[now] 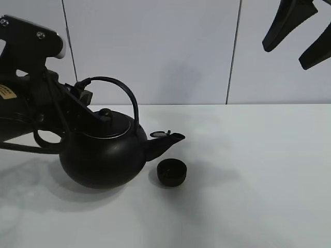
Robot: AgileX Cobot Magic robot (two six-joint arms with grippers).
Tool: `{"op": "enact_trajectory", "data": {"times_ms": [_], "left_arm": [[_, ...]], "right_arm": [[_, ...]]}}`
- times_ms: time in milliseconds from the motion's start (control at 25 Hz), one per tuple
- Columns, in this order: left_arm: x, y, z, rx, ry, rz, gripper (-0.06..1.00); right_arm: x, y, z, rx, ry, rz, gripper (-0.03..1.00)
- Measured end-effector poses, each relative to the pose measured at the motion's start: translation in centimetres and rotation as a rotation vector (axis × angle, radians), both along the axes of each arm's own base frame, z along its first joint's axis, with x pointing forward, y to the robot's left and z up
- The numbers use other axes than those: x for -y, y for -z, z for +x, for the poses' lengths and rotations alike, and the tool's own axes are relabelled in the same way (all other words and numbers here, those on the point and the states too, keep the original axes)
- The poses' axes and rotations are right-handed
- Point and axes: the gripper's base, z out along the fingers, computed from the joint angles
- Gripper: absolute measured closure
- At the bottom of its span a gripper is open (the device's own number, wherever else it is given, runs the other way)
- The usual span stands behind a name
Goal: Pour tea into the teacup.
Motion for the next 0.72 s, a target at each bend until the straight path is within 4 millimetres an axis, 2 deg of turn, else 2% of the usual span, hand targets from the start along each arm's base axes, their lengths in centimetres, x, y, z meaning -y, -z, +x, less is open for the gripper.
{"op": "enact_trajectory", "data": {"times_ms": [720], "left_arm": [[-0.06,0.21,0.45,-0.083,-0.067,-0.020,0.84]], "right_arm": [[0.00,0.00,0.00,0.000,0.000,0.000,0.54]]}}
